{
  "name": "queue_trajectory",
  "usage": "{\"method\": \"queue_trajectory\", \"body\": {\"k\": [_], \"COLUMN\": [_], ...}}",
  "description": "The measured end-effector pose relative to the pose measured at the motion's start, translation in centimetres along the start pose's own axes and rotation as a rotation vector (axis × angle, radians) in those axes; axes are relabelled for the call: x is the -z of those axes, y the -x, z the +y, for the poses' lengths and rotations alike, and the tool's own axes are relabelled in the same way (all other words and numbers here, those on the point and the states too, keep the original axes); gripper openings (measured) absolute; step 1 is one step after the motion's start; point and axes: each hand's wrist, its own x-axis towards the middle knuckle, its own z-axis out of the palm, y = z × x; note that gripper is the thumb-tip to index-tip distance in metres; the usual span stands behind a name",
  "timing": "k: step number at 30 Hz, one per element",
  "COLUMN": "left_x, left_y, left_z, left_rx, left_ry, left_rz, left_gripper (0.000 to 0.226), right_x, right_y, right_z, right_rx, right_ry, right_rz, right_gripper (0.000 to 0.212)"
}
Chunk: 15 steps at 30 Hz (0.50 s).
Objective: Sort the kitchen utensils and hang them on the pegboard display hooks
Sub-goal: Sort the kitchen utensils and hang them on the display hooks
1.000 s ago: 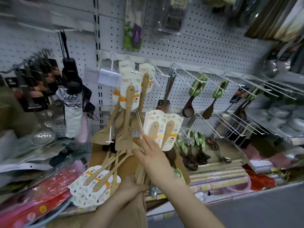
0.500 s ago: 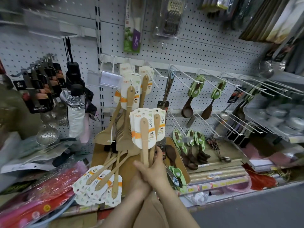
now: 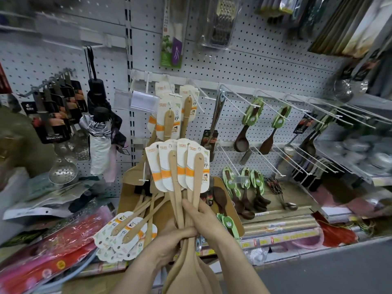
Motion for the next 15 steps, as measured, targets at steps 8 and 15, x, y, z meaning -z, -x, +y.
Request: {"method": "queue_trajectory", "body": {"k": [8,15], "left_x": [0.5,0.8], "left_y": [0.5,0.4], "left_z": [0.1,0.4], "left_rx": [0.046,0.03], "left_ry": [0.036,0.096], "left_rz": [0.034,0.05], "left_gripper": [0.061,0.055], "right_x": [2.6,3.5], "right_y": [-2.2,-3.6], "right_z": [-3.1,-4.4], "right_rx": [0.046,0.04], "right_ry": [-0.17,-0.431], "right_rz": [0.356,0.161], "right_gripper": [0.039,0.018]}}
